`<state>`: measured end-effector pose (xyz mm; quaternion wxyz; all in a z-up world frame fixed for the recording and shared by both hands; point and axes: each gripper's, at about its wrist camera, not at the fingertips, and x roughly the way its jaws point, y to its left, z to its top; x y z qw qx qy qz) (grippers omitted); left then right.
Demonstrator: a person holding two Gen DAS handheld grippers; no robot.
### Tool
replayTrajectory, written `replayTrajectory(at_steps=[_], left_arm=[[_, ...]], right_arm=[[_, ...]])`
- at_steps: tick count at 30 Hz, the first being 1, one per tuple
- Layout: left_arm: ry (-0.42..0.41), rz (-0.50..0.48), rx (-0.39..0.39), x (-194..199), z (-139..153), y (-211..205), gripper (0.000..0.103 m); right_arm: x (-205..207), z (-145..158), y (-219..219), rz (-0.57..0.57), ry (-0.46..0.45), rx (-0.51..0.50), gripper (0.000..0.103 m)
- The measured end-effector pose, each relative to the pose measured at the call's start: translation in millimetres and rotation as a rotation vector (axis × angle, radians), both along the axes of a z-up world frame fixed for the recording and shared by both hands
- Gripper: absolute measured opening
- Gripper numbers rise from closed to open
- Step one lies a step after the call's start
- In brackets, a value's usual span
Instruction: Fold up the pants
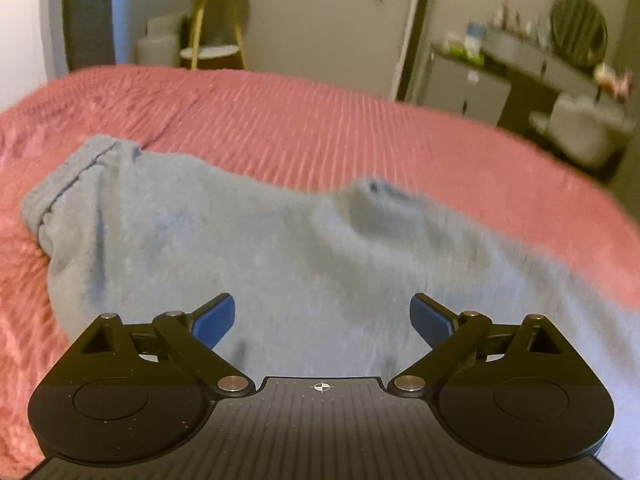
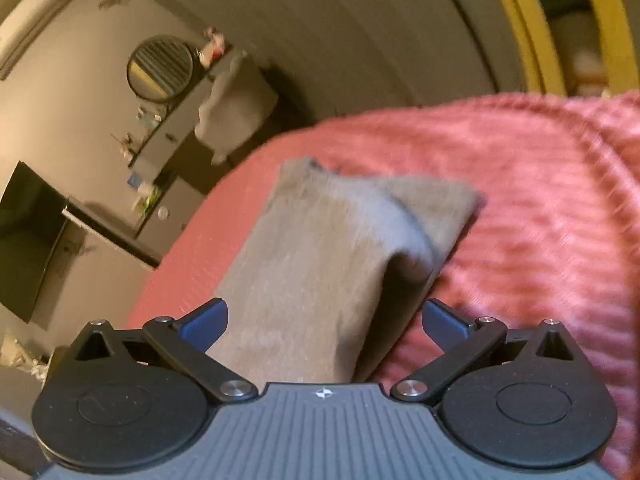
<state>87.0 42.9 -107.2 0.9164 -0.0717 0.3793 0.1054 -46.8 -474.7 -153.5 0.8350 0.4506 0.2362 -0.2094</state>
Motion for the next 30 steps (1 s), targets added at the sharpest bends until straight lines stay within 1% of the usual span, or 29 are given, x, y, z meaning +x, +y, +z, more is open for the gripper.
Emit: replayTrajectory(at_steps=[1, 2, 3, 4, 5, 7, 8, 9, 10, 11, 12, 13, 15, 16, 18, 19, 21, 22, 23, 24, 25, 26, 27, 28, 29, 30], left_arm=[[0.008, -0.013, 0.077, -2.1, -8.8, -8.6, 0.098], [0.05, 0.0, 0.136, -0.8, -16.1, -14.3, 0.098], [0.113, 0.031, 0.134, 5.1, -22.4, -11.7, 0.098], [0.141, 0.053, 0.114, 9.4, -26.7, -6.0, 0.098], [0.169, 0.094, 0.087, 13.2, -30.7, 1.3, 0.098], [0.194, 0.158, 0.055, 13.9, -35.3, 9.9, 0.098], [0.2, 0.18, 0.044, 15.1, -37.3, 13.7, 0.098], [0.204, 0.194, 0.04, 16.1, -38.8, 15.5, 0.098], [0.204, 0.198, 0.043, 16.1, -39.6, 16.1, 0.098], [0.202, 0.196, 0.052, 17.0, -39.8, 15.4, 0.098], [0.2, 0.188, 0.064, 16.8, -40.5, 13.2, 0.098], [0.2, 0.177, 0.074, 18.8, -42.3, 11.0, 0.098], [0.201, 0.156, 0.089, 20.5, -41.6, 6.1, 0.098], [0.201, 0.152, 0.095, 20.4, -41.4, 5.0, 0.098], [0.196, 0.153, 0.098, 18.0, -40.0, 3.1, 0.098], [0.195, 0.156, 0.096, 19.2, -40.4, 4.0, 0.098], [0.196, 0.166, 0.089, 20.0, -40.7, 7.0, 0.098], [0.198, 0.169, 0.087, 21.2, -41.7, 8.2, 0.098], [0.201, 0.169, 0.085, 21.8, -42.4, 9.1, 0.098], [0.202, 0.168, 0.085, 22.0, -42.2, 9.0, 0.098], [0.203, 0.167, 0.086, 21.0, -40.9, 7.1, 0.098], [0.204, 0.165, 0.087, 19.0, -39.9, 4.4, 0.098], [0.206, 0.163, 0.088, 19.3, -40.3, 4.0, 0.098], [0.21, 0.163, 0.089, 19.6, -40.9, 3.9, 0.098], [0.211, 0.164, 0.088, 19.8, -40.9, 4.1, 0.098], [0.212, 0.164, 0.089, 19.8, -40.9, 4.0, 0.098]], right_arm=[[10.4, -8.1, -7.9, 0.004, -0.004, 0.029, 0.103], [11.8, -11.2, -10.6, 0.006, -0.023, 0.053, 0.103], [13.2, -13.5, -13.6, 0.003, -0.045, 0.075, 0.103], [13.0, -14.8, -16.8, -0.005, -0.066, 0.095, 0.103], [13.2, -15.5, -20.7, -0.01, -0.09, 0.109, 0.103], [16.8, -16.8, -26.2, -0.014, -0.106, 0.111, 0.094], [20.1, -18.3, -29.5, -0.014, -0.108, 0.112, 0.079], [22.2, -18.7, -30.7, -0.014, -0.1, 0.121, 0.059], [26.8, -19.6, -32.3, -0.016, -0.087, 0.132, 0.049], [30.3, -22.5, -34.2, -0.024, -0.066, 0.139, 0.035], [33.3, -25.6, -36.8, -0.033, -0.043, 0.14, 0.028], [36.2, -29.0, -38.7, -0.05, -0.015, 0.142, 0.023], [40.9, -33.9, -42.4, -0.06, 0.005, 0.151, 0.005], [43.3, -32.8, -43.4, -0.062, 0.004, 0.138, 0.005], [45.3, -21.7, -42.0, -0.056, -0.009, 0.065, 0.005], [43.0, -8.7, -36.6, -0.05, -0.051, -0.011, 0.005], [38.2, 7.4, -27.2, -0.037, -0.127, -0.12, 0.005], [37.0, 13.2, -22.2, -0.034, -0.138, -0.183, 0.005], [37.5, 14.1, -20.0, -0.033, -0.127, -0.223, 0.005], [39.5, 12.6, -18.9, -0.031, -0.089, -0.262, 0.006], [44.5, 5.7, -19.5, -0.043, -0.008, -0.312, 0.007], [50.1, -3.9, -22.9, -0.048, 0.081, -0.33, 0.008], [55.9, -14.8, -27.9, -0.052, 0.186, -0.323, 0.013], [58.8, -23.1, -31.8, -0.067, 0.279, -0.309, 0.013], [54.9, -24.3, -32.5, -0.071, 0.262, -0.306, 0.014], [49.3, -19.5, -29.5, -0.101, 0.237, -0.326, 0.022]])
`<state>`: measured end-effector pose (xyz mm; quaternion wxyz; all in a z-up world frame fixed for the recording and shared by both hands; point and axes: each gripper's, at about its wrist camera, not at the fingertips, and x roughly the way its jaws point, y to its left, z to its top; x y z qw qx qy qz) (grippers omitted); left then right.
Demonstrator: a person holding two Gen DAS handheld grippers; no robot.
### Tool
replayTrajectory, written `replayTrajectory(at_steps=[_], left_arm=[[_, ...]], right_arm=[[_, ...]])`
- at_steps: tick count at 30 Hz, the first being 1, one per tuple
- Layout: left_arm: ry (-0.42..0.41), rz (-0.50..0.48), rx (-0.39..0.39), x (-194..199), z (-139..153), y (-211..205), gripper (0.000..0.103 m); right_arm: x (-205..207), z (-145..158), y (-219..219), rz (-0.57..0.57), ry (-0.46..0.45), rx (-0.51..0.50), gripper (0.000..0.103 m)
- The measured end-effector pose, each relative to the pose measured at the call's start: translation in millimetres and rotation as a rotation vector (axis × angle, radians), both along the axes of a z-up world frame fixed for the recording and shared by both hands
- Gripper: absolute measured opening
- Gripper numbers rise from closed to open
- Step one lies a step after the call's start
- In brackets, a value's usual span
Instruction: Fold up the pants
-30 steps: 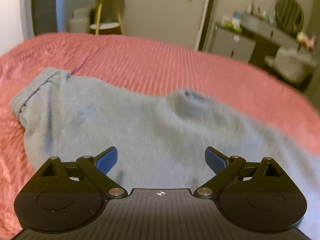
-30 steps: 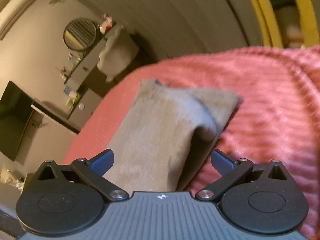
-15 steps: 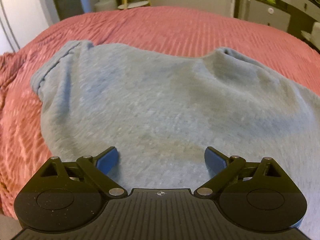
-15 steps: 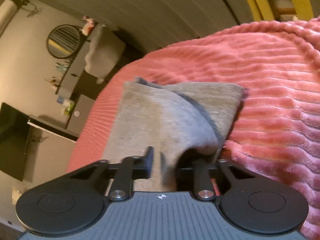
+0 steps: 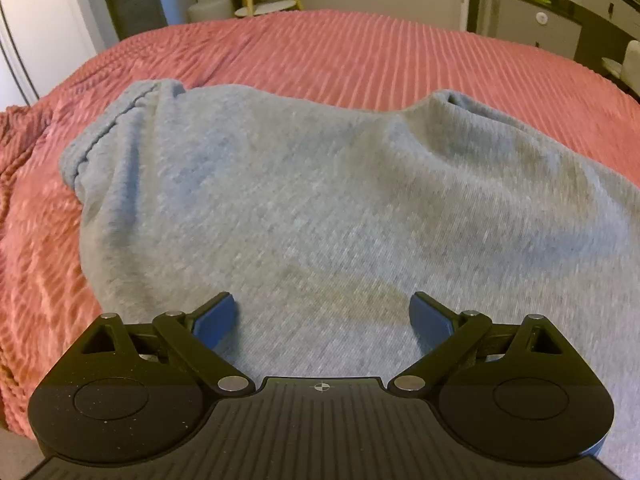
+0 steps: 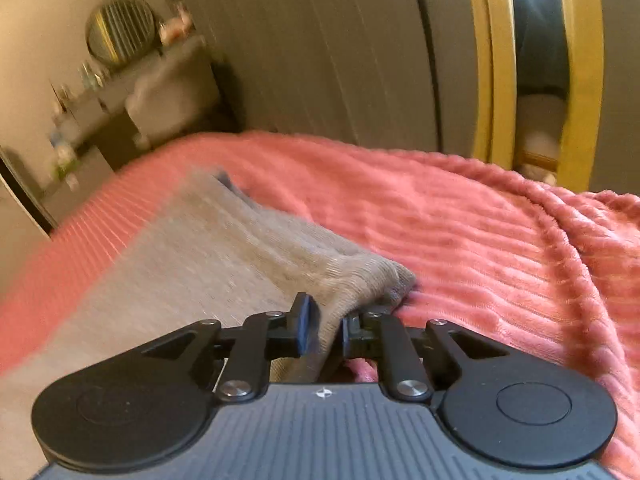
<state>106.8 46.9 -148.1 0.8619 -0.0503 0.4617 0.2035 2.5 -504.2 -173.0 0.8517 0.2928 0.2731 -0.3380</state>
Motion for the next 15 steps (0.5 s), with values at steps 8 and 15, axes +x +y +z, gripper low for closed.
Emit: replayTrajectory(at_steps=[8, 15], left_arm=[[0.008, -0.024, 0.012, 1.7, -1.4, -3.9, 0.098], [-0.023, -0.009, -0.071, -1.9, 4.2, 10.2, 0.098]], right_arm=[[6.4, 33.5, 49.6, 0.089, -0.018, -0.175, 0.077], [47.8, 0.8, 92.3, 0.092, 0.347, -0.304, 0.089]])
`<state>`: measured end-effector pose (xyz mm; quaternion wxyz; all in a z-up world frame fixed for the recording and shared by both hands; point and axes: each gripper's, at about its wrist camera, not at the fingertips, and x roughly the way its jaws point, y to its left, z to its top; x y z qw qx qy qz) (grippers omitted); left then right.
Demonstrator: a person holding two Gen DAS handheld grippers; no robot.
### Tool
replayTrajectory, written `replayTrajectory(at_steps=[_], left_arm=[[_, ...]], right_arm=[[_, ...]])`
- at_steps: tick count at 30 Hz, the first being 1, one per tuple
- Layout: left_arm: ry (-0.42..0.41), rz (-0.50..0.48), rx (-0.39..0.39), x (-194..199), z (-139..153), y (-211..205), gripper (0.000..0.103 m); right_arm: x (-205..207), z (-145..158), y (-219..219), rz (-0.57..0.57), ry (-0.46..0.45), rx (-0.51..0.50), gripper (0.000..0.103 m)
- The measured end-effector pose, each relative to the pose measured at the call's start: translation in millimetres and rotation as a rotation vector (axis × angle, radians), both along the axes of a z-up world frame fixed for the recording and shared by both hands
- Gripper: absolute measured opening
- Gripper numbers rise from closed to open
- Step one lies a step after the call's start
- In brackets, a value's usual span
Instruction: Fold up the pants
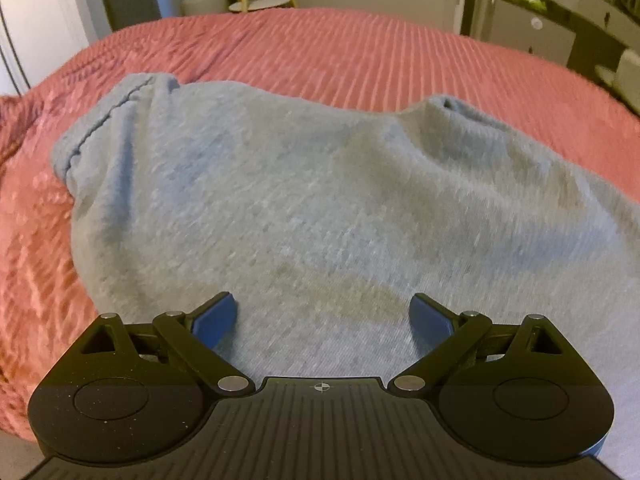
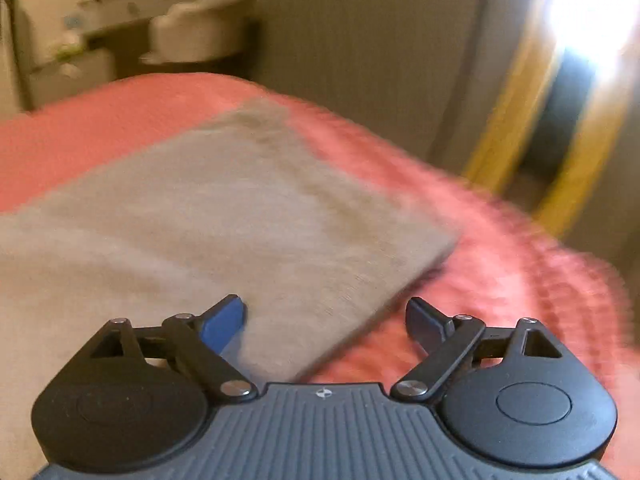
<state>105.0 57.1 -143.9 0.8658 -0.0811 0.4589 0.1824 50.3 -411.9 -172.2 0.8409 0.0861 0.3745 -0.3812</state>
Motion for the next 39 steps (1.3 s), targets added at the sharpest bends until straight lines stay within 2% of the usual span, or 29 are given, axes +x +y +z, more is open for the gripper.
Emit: replayTrajectory(at_steps=[1, 3, 4, 6, 9, 11, 13, 14, 16, 18, 21, 23, 24, 25, 26, 28, 30, 34, 36, 39], left_arm=[[-0.014, -0.003, -0.017, -0.1, 2.3, 2.6, 0.098], [-0.07, -0.041, -0.042, 3.2, 10.5, 7.0, 0.098], [-0.1, -0.06, -0.026, 5.8, 15.9, 7.8, 0.098], [-0.166, -0.123, 0.046, 13.5, 26.4, 6.3, 0.098], [-0.182, -0.235, 0.165, 37.9, 29.1, 1.0, 0.098], [-0.166, -0.282, 0.186, 56.0, 24.1, -0.2, 0.098], [-0.189, -0.328, 0.205, 68.9, 18.2, -2.1, 0.096], [-0.204, -0.359, 0.204, 73.6, 14.1, -3.0, 0.093], [-0.202, -0.43, 0.118, 82.7, 5.2, 1.6, 0.079], [-0.204, -0.464, 0.004, 86.8, -0.1, 9.6, 0.076], [-0.277, -0.485, -0.08, 84.0, -2.1, 16.8, 0.075], [-0.284, -0.49, -0.121, 89.8, -5.3, 18.2, 0.07], [-0.273, -0.497, -0.134, 94.2, -7.3, 17.9, 0.061], [-0.26, -0.508, -0.129, 98.9, -9.2, 17.6, 0.05], [-0.249, -0.519, -0.112, 105.8, -11.5, 15.5, 0.044], [-0.239, -0.521, -0.083, 115.4, -15.3, 13.9, 0.02], [-0.242, -0.512, -0.1, 123.4, -16.3, 15.2, 0.012], [-0.27, -0.477, -0.081, 135.0, -5.7, 9.2, 0.006], [-0.269, -0.46, -0.04, 146.4, -5.4, 2.3, 0.006], [-0.216, -0.447, 0.045, 161.3, -12.1, -9.5, 0.006]], right_arm=[[-0.2, 3.7, 6.9, -0.03, -0.023, -0.002, 0.089], [-1.4, 11.9, 25.3, -0.035, -0.136, 0.087, 0.095], [0.9, 13.8, 36.5, 0.005, -0.186, 0.136, 0.098], [10.1, 16.8, 60.1, 0.079, -0.227, 0.173, 0.103], [32.0, 16.6, 92.8, 0.183, -0.229, 0.169, 0.103], [43.6, 10.0, 104.2, 0.193, -0.2, 0.182, 0.103], [46.1, 0.0, 110.5, 0.22, -0.217, 0.203, 0.103], [45.0, -4.6, 113.9, 0.24, -0.224, 0.192, 0.103], [43.8, -12.3, 121.6, 0.277, -0.219, 0.12, 0.103], [42.2, -15.2, 127.3, 0.291, -0.202, 0.06, 0.103], [45.1, -18.8, 124.8, 0.287, -0.203, 0.044, 0.103], [51.9, -22.4, 126.2, 0.287, -0.201, 0.022, 0.103], [54.1, -24.2, 127.1, 0.289, -0.194, 0.012, 0.103], [55.0, -24.7, 128.1, 0.292, -0.188, 0.004, 0.103], [55.8, -25.6, 127.9, 0.294, -0.187, 0.001, 0.103], [54.8, -26.7, 128.0, 0.296, -0.191, 0.007, 0.103], [52.2, -26.0, 126.7, 0.296, -0.201, 0.017, 0.103], [52.4, -27.0, 126.8, 0.298, -0.207, 0.017, 0.103], [53.1, -28.0, 125.7, 0.3, -0.211, 0.019, 0.103], [55.2, -29.3, 123.8, 0.302, -0.216, 0.025, 0.103]])
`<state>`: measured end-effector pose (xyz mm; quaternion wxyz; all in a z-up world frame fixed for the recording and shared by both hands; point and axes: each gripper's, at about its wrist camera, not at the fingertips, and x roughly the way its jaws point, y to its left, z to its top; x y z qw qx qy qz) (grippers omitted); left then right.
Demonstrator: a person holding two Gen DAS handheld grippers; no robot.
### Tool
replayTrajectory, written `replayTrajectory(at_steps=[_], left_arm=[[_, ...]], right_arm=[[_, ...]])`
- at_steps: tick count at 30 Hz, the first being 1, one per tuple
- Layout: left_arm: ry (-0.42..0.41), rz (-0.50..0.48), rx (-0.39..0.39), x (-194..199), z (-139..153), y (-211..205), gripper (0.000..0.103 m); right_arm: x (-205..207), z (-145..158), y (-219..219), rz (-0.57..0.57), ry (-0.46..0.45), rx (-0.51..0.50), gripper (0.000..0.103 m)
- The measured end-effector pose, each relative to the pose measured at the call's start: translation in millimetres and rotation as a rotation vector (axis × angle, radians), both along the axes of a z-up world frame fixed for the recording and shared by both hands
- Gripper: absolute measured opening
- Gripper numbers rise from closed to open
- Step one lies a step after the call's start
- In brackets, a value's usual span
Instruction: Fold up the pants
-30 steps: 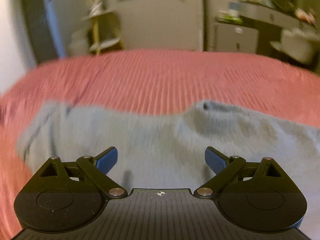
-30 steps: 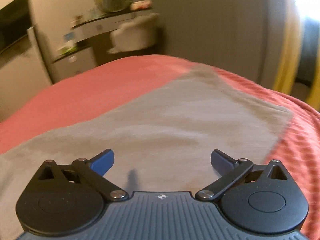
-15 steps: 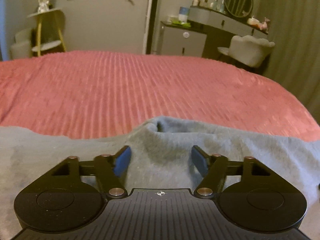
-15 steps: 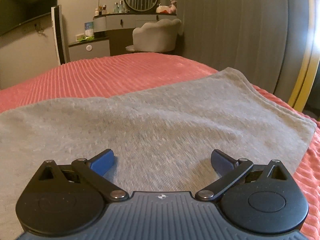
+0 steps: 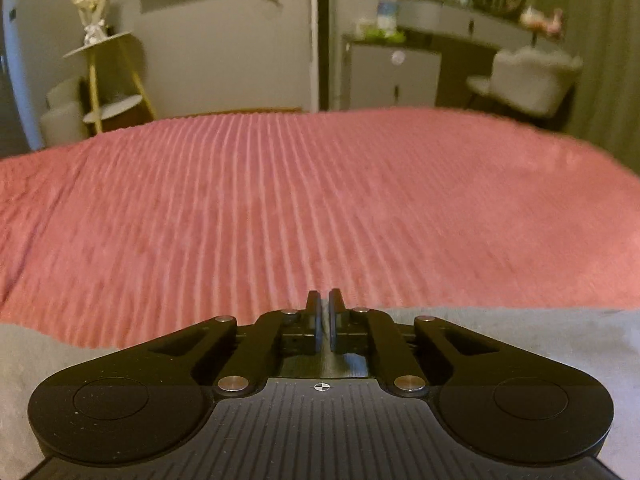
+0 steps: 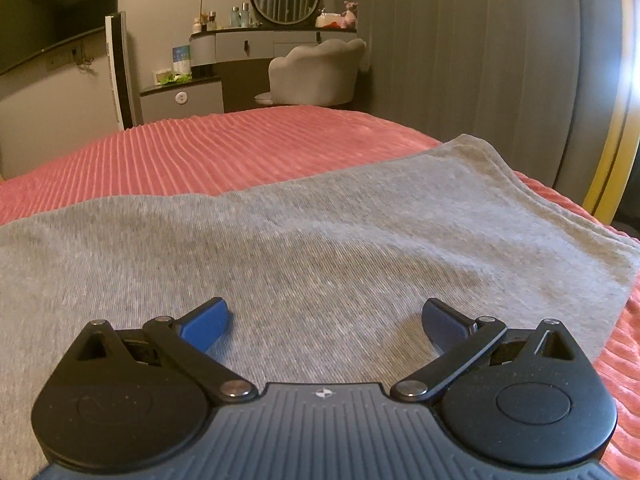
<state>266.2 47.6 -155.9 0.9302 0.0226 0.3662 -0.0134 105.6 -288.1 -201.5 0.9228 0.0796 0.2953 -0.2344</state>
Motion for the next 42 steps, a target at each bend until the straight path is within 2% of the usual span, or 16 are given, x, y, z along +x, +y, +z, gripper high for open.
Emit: replayTrajectory(at_steps=[3, 5, 7, 11, 14, 18, 21, 23, 26, 30, 32, 33, 37, 39, 41, 42], left_arm=[[-0.008, -0.01, 0.012, -9.3, 17.6, -8.5, 0.01], [-0.026, -0.047, -0.05, -27.7, 33.2, -5.8, 0.027], [-0.031, -0.092, -0.098, -51.6, 41.8, -3.5, 0.061], [-0.002, -0.134, -0.018, -76.7, 27.6, -3.9, 0.057], [0.097, -0.077, 0.006, -58.4, 1.4, -1.4, 0.035], [0.032, 0.073, 0.131, -28.4, -8.4, -0.6, 0.036], [0.058, 0.114, 0.085, -26.7, 4.8, 4.2, 0.036], [0.065, 0.069, 0.037, -42.9, 16.8, 7.7, 0.043], [0.016, 0.043, 0.091, -81.3, 24.3, 15.9, 0.06], [0.052, 0.107, 0.179, -100.2, -0.6, 51.4, 0.065], [0.065, 0.152, 0.149, -100.2, -14.9, 80.8, 0.077], [0.028, 0.165, 0.124, -102.2, -14.9, 94.6, 0.079], [0.004, 0.316, 0.282, -93.1, -7.8, 137.5, 0.076], [0.02, 0.381, 0.37, -89.7, -0.4, 147.7, 0.06], [-0.003, 0.381, 0.376, -96.6, 14.0, 141.9, 0.063], [-0.021, 0.362, 0.343, -103.5, 23.6, 133.8, 0.073]], right_arm=[[-3.0, 1.1, -0.9, 0.006, -0.004, 0.006, 0.103], [-3.9, 2.0, -2.5, 0.007, -0.013, 0.018, 0.103], [-5.1, 3.9, -4.7, 0.003, -0.028, 0.037, 0.103], [-7.3, 6.4, -8.8, -0.003, -0.053, 0.071, 0.103], [-6.9, 5.9, -7.2, 0.0, -0.049, 0.065, 0.103], [-10.4, 4.8, -8.4, 0.01, -0.067, 0.066, 0.103], [-10.1, 3.2, -8.5, 0.01, -0.071, 0.063, 0.103], [-8.5, 2.1, -6.7, 0.012, -0.063, 0.049, 0.103], [-6.8, 1.2, -5.1, 0.015, -0.052, 0.037, 0.103], [-6.3, 0.4, -3.1, 0.021, -0.041, 0.017, 0.103], [-7.5, 0.2, -3.1, 0.023, -0.046, 0.016, 0.103], [-8.0, -0.1, -3.2, 0.024, -0.047, 0.015, 0.103], [-9.6, -0.1, -3.3, 0.032, -0.049, 0.012, 0.103], [-9.7, 0.6, -4.5, 0.034, -0.05, 0.02, 0.103], [-8.4, 1.6, -4.0, 0.039, -0.035, 0.019, 0.103], [-7.1, 2.3, -3.8, 0.044, -0.023, 0.017, 0.103]])
